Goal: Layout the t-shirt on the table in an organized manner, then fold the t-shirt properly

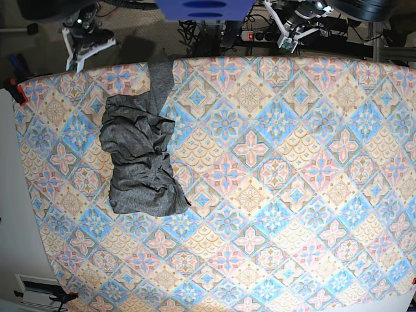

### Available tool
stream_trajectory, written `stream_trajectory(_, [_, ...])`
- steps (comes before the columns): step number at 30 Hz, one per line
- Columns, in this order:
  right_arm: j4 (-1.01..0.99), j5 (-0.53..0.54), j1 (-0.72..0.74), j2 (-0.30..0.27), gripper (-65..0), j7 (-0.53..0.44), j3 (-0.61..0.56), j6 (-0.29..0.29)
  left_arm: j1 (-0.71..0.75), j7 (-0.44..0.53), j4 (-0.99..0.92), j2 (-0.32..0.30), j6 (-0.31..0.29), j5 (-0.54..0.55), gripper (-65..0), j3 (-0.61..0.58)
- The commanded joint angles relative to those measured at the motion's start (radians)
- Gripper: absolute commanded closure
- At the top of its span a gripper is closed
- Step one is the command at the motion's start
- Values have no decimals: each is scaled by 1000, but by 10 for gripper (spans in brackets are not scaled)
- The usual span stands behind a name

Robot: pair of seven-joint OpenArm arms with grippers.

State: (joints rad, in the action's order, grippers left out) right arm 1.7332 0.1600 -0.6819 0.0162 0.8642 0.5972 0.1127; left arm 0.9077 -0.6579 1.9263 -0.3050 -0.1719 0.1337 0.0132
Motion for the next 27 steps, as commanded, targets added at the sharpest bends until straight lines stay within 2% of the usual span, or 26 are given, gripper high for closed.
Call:
stream_trajectory(1, [-32,-3,-20,-3,0,5,5,0,9,37,-17,-3,2,4,0,-2])
stream_trajectory(3, [-124,-3,-20,-5,0,-21,5,2,6,126,-98,16,2,4,0,-2])
stream_trajectory(5, [-227,-3,-12,-12,0,-102,-20,2,-17,212,-222,34,2,-13,0,3])
stream_trajectory(9, [-427,-3,80,-92,0,-228,-132,2,-146,231,-486,71,2,-87,0,-31])
stream_trajectory(12, [-615,-3,150,-127,0,-302,-174,2,-221,272,-641,89,-1,-107,0,-37])
stream_trajectory(16, [-912,-3,238,-160,0,-492,-191,2,-315,455,-888,114,-1,-125,0,-37])
stream_trajectory(20, [-1241,-3,359,-193,0,-679,-191,0,-470,590,-1252,137,2,-196,0,-31])
stream_trajectory(27, [-1733,-3,540,-203,0,-1028,-199,0,-775,985,-1926,137,2,-256,0,-35])
